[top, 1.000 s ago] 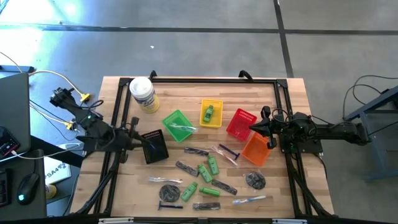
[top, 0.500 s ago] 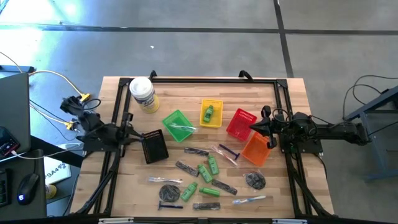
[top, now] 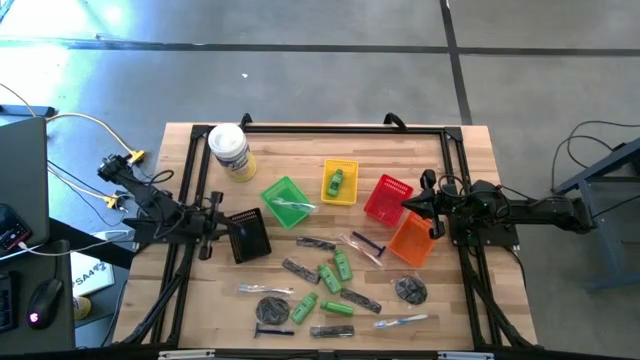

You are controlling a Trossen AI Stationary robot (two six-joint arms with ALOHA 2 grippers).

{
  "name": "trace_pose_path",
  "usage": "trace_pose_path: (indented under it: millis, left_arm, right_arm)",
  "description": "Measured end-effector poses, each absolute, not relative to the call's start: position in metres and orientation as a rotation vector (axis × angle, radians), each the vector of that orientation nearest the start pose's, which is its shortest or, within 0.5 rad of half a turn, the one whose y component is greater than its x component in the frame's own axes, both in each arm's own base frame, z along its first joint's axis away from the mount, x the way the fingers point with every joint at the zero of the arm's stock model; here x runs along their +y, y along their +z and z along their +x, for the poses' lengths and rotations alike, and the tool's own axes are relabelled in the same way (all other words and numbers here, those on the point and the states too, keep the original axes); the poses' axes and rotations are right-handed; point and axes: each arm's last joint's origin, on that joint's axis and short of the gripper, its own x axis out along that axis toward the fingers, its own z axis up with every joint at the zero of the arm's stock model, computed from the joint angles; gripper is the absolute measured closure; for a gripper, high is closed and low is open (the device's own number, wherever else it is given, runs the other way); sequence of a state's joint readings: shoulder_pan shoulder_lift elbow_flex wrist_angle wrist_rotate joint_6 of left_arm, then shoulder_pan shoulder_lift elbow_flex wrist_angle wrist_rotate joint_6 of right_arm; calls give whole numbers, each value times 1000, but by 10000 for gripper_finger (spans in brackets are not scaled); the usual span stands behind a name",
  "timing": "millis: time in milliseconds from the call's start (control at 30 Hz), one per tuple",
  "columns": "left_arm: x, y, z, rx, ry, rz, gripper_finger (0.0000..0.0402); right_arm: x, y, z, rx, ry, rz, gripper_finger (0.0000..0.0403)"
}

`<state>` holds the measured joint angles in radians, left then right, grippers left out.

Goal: Pick & Place Travel size toiletries

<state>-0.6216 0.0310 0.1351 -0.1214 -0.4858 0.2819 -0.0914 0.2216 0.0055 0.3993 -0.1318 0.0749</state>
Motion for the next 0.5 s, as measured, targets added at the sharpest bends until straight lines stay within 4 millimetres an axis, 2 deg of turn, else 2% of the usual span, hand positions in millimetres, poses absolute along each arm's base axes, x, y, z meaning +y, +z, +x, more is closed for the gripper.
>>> trace_pose_path:
  millis: [500]
  left_arm:
    - [-40, 192, 78, 22, -179, 282, 382]
  right_arm:
    - [-6, 185, 109, -175, 46, 37, 400]
